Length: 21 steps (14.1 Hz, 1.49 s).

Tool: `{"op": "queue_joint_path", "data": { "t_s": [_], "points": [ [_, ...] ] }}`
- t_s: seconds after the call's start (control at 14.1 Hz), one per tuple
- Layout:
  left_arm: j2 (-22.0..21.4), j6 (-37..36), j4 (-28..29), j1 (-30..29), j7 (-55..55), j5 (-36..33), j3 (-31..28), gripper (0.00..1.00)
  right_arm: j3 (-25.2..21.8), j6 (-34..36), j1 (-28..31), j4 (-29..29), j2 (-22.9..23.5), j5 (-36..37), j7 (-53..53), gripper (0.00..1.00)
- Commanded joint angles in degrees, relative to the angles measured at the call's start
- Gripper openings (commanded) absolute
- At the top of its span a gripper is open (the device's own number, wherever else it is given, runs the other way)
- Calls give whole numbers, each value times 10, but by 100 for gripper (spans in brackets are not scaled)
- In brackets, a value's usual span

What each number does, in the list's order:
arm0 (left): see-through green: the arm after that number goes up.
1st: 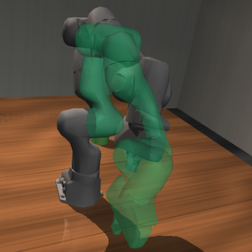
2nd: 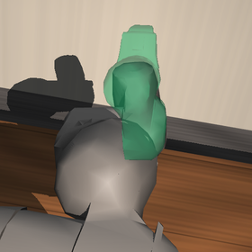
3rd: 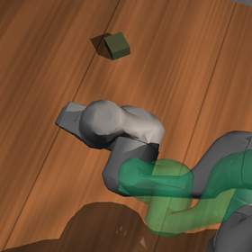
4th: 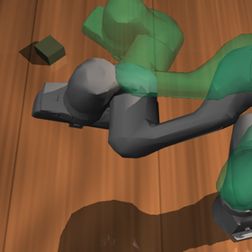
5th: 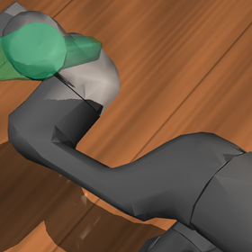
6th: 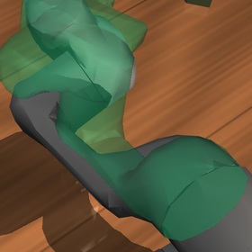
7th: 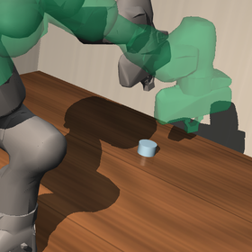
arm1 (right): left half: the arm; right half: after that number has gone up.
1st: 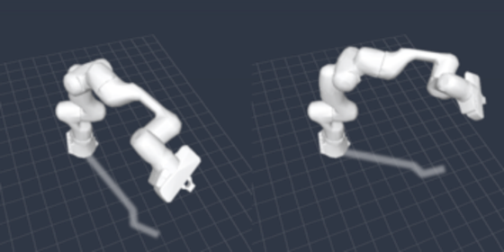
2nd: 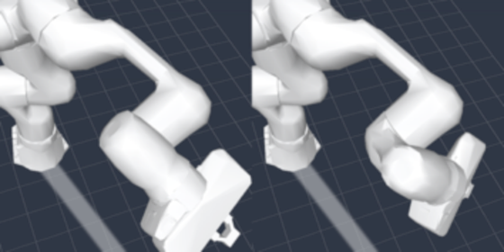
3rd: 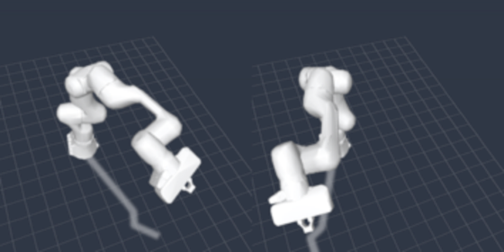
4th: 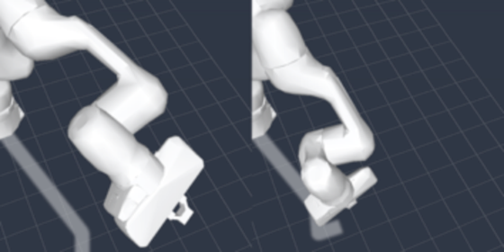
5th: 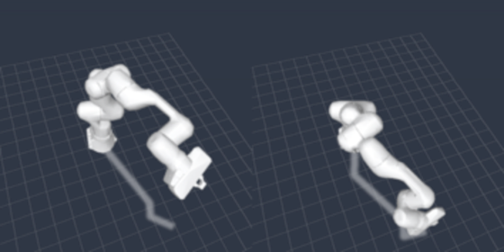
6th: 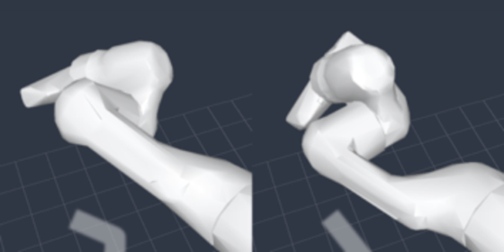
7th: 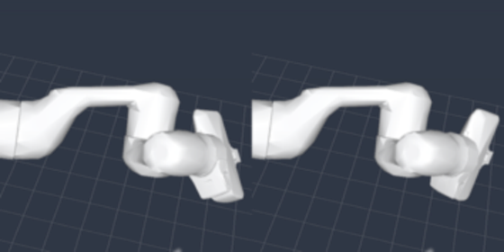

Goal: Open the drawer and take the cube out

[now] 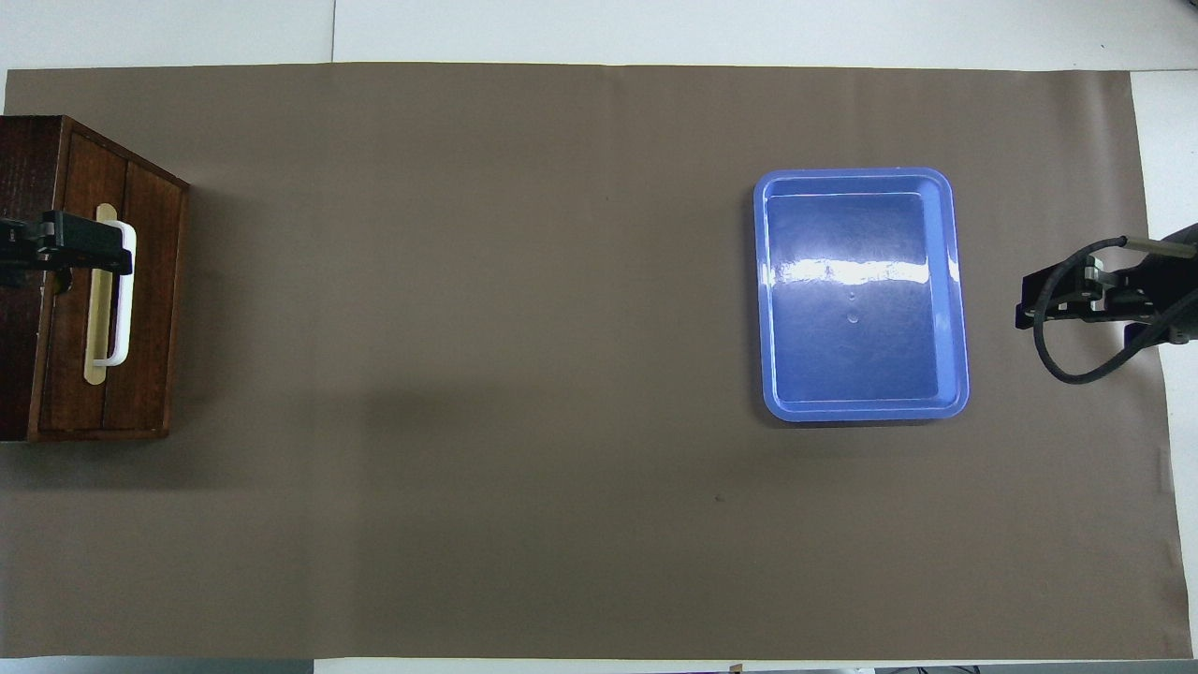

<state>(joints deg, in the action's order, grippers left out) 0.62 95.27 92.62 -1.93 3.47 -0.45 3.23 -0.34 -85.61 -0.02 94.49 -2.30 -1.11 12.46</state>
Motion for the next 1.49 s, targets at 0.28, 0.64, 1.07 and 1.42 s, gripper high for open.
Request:
{"op": "queue_joint_path", "data": {
  "t_s": [0.28,0.64,1.07,1.42],
  "points": [
    [-1,44,14,13,5,-9,-3,100,5,-6,2,12,-12,1,-10,100],
    [4,57,54,84,66,-109,-3,100,5,-4,9,12,-12,1,-14,100],
    [1,176,201,71,79,-214,-3,100,4,-4,20,16,-13,1,-17,100],
    [19,220,245,43,142,-244,-3,100,6,-4,11,16,-14,2,-18,100]
  ]
}}
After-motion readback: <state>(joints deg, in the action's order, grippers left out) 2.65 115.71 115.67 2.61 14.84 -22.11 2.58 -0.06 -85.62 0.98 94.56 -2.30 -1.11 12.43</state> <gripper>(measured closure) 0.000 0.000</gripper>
